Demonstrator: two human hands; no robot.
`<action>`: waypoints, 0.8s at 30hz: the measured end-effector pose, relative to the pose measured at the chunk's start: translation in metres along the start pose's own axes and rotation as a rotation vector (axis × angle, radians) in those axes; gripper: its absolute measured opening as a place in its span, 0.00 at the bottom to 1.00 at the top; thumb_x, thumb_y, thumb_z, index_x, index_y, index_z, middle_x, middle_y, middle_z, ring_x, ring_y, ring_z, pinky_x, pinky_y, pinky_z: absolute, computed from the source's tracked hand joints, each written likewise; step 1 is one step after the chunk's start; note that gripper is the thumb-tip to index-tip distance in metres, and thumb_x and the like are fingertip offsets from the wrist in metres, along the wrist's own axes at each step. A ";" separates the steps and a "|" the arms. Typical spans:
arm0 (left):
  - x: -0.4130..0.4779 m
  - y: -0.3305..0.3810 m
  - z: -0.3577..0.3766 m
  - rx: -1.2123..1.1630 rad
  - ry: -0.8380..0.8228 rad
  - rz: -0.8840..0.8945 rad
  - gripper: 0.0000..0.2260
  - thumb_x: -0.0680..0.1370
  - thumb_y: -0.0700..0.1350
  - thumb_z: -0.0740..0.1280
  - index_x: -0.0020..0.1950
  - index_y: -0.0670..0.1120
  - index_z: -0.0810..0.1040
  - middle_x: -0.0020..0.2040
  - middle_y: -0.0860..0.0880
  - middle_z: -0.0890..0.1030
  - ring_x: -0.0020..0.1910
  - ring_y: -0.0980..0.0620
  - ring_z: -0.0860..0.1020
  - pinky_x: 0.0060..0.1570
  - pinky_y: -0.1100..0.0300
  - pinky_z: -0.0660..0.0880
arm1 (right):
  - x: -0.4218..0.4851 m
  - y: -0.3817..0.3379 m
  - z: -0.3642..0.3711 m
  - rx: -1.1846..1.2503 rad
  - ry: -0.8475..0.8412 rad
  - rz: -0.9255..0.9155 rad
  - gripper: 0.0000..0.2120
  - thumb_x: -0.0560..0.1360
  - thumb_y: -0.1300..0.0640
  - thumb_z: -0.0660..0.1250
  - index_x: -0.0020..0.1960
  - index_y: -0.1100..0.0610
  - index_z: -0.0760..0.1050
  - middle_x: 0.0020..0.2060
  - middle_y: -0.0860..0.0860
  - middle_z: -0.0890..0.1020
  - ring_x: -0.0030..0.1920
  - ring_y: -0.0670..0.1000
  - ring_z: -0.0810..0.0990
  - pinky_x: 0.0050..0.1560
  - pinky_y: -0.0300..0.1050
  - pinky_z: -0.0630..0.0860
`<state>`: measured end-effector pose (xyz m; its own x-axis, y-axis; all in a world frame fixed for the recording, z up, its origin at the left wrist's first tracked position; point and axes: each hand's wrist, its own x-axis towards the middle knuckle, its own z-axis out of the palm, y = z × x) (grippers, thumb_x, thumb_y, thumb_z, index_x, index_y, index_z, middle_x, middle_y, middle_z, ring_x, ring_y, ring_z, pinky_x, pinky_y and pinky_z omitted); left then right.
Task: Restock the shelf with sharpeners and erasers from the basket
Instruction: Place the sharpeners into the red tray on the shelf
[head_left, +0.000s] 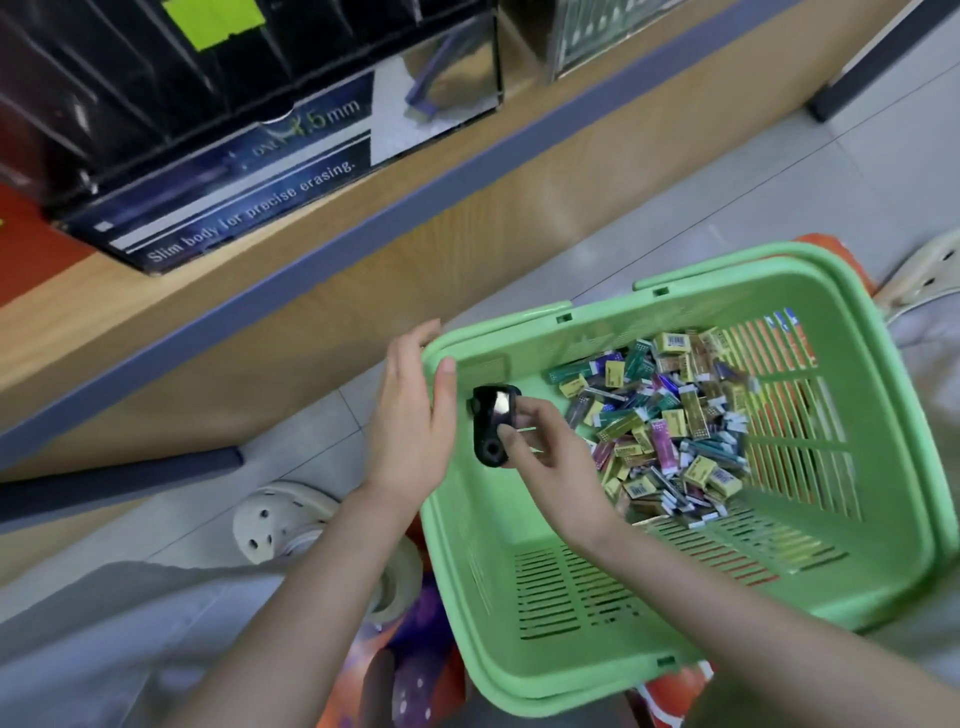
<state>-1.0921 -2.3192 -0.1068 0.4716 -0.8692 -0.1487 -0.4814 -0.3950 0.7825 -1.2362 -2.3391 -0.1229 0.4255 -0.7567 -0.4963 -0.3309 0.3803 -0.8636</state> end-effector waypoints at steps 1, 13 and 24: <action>-0.002 0.001 -0.001 -0.016 -0.003 0.027 0.20 0.80 0.52 0.53 0.67 0.43 0.68 0.61 0.50 0.70 0.60 0.60 0.67 0.57 0.71 0.61 | -0.006 -0.007 0.000 0.034 -0.003 -0.035 0.10 0.78 0.61 0.63 0.56 0.51 0.69 0.45 0.46 0.79 0.45 0.40 0.78 0.49 0.36 0.77; -0.027 0.016 -0.013 -0.537 0.265 -0.228 0.11 0.75 0.58 0.57 0.46 0.52 0.71 0.44 0.48 0.75 0.44 0.54 0.73 0.47 0.63 0.70 | 0.009 -0.007 0.018 0.029 0.016 -0.212 0.06 0.80 0.54 0.59 0.52 0.51 0.75 0.51 0.50 0.78 0.54 0.49 0.77 0.57 0.49 0.75; -0.030 -0.011 -0.043 -0.423 0.333 -0.331 0.11 0.77 0.54 0.59 0.43 0.47 0.69 0.41 0.36 0.74 0.40 0.46 0.72 0.43 0.62 0.71 | 0.100 0.089 0.002 -0.911 -0.251 0.019 0.28 0.75 0.68 0.62 0.73 0.58 0.61 0.71 0.55 0.65 0.70 0.56 0.63 0.72 0.46 0.57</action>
<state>-1.0693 -2.2758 -0.0849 0.7832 -0.5547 -0.2811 0.0312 -0.4164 0.9087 -1.2217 -2.3796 -0.2498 0.5472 -0.5777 -0.6057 -0.8252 -0.2511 -0.5060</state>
